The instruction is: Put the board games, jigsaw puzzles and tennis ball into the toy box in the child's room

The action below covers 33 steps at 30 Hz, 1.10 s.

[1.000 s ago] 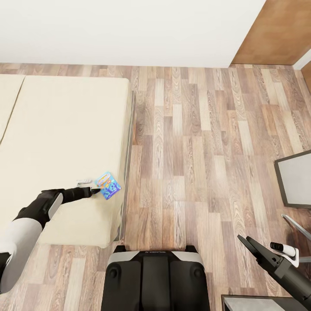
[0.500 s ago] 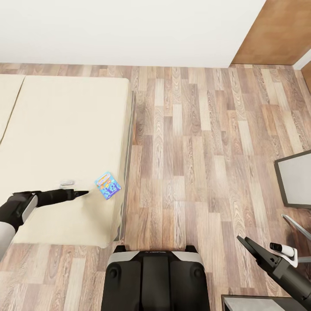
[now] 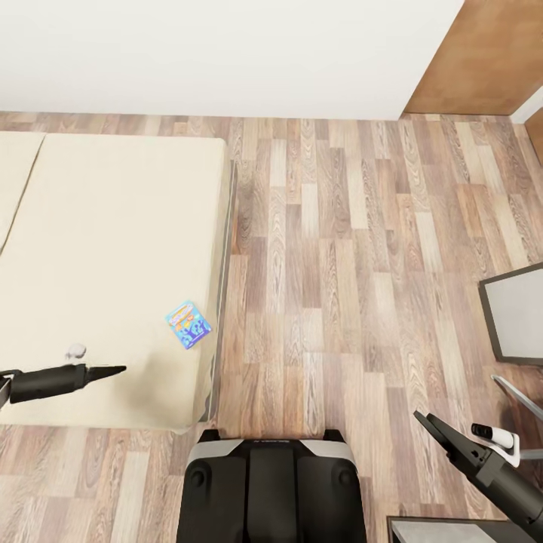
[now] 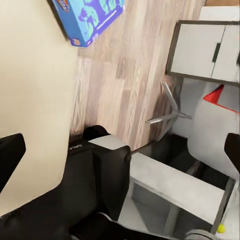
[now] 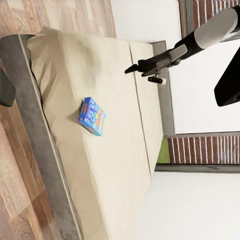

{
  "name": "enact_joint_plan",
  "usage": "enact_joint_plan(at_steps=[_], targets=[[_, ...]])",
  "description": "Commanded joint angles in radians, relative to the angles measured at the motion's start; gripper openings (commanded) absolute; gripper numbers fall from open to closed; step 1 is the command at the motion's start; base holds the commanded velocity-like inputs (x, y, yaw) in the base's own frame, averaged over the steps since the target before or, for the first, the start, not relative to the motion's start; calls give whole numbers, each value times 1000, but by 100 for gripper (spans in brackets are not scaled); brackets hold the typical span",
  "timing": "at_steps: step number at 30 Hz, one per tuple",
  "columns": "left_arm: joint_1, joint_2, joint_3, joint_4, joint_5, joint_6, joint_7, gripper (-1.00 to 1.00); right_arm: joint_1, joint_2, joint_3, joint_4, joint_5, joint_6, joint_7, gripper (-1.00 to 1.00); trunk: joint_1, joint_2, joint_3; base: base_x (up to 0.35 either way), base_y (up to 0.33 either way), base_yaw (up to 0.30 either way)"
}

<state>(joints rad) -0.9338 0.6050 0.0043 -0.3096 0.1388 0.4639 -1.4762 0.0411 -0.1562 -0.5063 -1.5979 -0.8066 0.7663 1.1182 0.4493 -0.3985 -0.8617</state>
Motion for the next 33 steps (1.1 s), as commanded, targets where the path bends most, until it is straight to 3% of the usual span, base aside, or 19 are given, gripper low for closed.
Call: enact_joint_plan(at_steps=[1,10,21,33], targets=[[4,2,0,23,-1,11,-24,100,0,0,0,-1,-5,0,-1,100,1,-2,0,0,0,0],[11,5,0,73,-4,63,-95,100,0,1,0,-1,-5,-11,0,100,1,-1,14,0,0,0],[12,-3,-13,74,-8,81,-95,100,0,1,2,-1,-5,-46,0,100,1,-1,32,-9,0,0],[12,-8,-9,72,-10,85,-95,100,0,1,3,-1,-1,-53,-1,100,1,-1,49,-162,0,0]])
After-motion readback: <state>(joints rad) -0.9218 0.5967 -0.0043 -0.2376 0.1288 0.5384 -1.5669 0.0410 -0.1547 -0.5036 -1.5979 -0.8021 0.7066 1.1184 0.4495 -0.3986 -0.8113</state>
